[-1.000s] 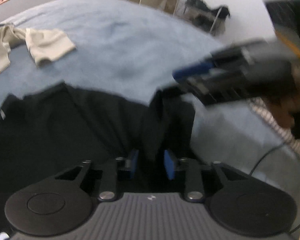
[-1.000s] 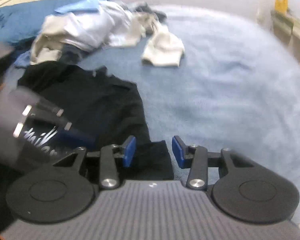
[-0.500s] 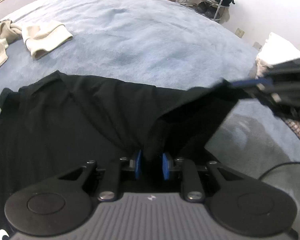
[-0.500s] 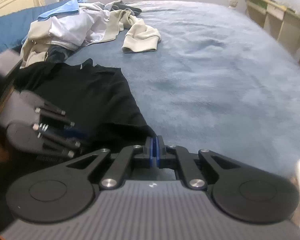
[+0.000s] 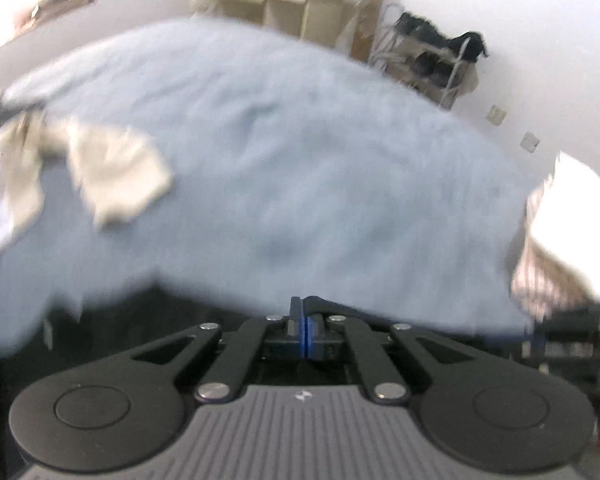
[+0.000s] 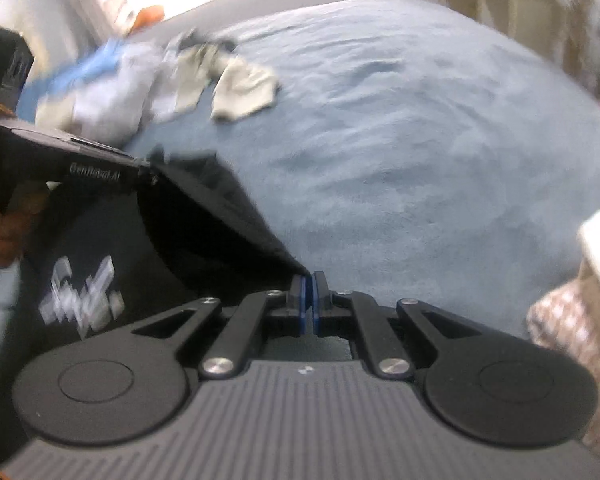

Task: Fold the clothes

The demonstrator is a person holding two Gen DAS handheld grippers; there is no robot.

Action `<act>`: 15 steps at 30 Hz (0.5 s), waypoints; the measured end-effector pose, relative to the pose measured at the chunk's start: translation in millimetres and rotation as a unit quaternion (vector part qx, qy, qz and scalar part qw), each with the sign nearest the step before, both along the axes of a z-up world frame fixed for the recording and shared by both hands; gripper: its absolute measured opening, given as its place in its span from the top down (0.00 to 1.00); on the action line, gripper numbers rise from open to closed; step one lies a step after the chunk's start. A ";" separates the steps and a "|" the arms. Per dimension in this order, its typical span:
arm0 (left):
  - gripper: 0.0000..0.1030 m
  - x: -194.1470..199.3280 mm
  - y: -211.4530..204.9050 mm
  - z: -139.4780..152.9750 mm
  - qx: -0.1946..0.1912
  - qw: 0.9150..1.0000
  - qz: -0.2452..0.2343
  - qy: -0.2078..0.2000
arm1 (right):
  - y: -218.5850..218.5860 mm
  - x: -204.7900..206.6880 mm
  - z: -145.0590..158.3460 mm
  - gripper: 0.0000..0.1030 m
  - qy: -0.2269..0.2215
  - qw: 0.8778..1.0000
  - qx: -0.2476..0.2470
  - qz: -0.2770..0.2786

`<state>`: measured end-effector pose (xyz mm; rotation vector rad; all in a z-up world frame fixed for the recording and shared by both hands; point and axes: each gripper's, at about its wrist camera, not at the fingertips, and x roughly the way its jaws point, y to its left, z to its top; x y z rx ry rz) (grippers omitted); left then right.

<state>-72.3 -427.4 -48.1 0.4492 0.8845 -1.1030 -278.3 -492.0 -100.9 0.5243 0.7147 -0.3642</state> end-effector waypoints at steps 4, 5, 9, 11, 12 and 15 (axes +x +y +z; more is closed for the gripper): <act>0.97 34.6 -82.0 -6.6 0.005 0.999 -0.051 0.010 | -41.7 -1.1 -11.6 0.98 -0.050 0.990 0.104 -0.076; 0.96 41.1 -103.5 -16.3 0.023 0.997 -0.068 0.017 | -51.0 -2.2 -18.3 0.98 -0.058 0.985 0.132 -0.093; 0.71 49.4 -163.2 -52.9 0.078 0.992 -0.094 0.020 | -74.9 -11.6 -50.8 0.98 -0.073 0.962 0.208 -0.163; 0.66 48.5 -173.5 -60.6 0.077 0.993 -0.092 0.015 | -83.9 -17.6 -68.0 0.97 -0.079 0.947 0.245 -0.194; 0.65 48.3 -175.4 -62.9 0.073 0.993 -0.089 0.015 | -86.3 -19.9 -73.2 0.96 -0.081 0.942 0.253 -0.206; 0.49 57.6 -172.2 -69.0 0.056 0.995 -0.064 0.047 | -90.0 -25.8 -81.9 0.94 -0.083 0.936 0.256 -0.228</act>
